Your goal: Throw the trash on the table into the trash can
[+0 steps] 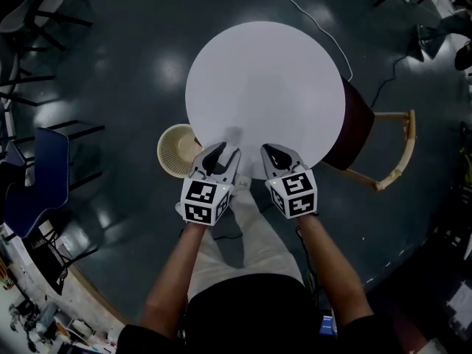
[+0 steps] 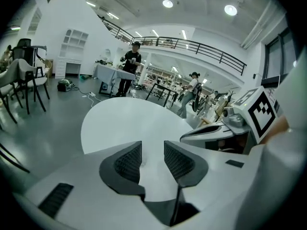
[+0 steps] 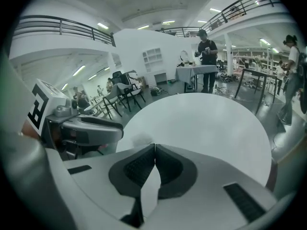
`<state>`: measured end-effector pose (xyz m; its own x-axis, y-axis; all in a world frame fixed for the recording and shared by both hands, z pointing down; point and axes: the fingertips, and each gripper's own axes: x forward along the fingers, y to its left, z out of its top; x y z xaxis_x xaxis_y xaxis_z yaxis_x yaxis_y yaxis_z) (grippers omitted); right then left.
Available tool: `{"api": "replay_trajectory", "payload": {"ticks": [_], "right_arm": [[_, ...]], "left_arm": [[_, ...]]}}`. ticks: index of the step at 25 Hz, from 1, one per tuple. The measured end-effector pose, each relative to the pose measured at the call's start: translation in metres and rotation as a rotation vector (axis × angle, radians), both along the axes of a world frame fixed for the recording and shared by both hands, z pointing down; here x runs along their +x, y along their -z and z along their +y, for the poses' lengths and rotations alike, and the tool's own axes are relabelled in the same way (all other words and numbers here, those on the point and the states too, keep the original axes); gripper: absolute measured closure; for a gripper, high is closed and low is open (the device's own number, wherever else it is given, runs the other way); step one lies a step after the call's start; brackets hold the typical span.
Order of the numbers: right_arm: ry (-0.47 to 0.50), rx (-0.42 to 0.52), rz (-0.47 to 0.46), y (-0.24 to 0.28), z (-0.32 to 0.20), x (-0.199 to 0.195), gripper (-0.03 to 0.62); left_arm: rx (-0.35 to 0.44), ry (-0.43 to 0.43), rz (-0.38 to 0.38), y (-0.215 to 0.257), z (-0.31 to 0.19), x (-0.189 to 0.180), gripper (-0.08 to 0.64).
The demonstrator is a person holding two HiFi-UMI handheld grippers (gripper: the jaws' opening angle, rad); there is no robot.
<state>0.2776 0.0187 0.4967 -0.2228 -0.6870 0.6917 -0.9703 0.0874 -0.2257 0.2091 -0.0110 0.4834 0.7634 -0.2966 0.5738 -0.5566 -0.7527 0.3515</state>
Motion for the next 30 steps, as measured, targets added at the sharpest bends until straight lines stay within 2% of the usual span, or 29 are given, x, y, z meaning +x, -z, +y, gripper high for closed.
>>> {"api": "replay_trajectory", "payload": {"ticks": [8, 17, 23, 30], "right_arm": [[-0.027, -0.009, -0.024, -0.029, -0.004, 0.015, 0.574], [-0.044, -0.03, -0.046, -0.054, -0.006, 0.021, 0.574], [-0.047, -0.04, -0.036, -0.054, -0.008, 0.026, 0.574], [-0.027, -0.048, -0.025, -0.049, -0.013, 0.014, 0.574]], "left_arm": [[0.055, -0.01, -0.126, -0.051, -0.018, 0.015, 0.332], [0.06, -0.043, -0.244, -0.086, -0.025, 0.025, 0.331], [0.037, -0.03, -0.241, -0.085, -0.03, 0.023, 0.39], [0.03, -0.08, -0.234, -0.077, -0.028, 0.016, 0.453]]}}
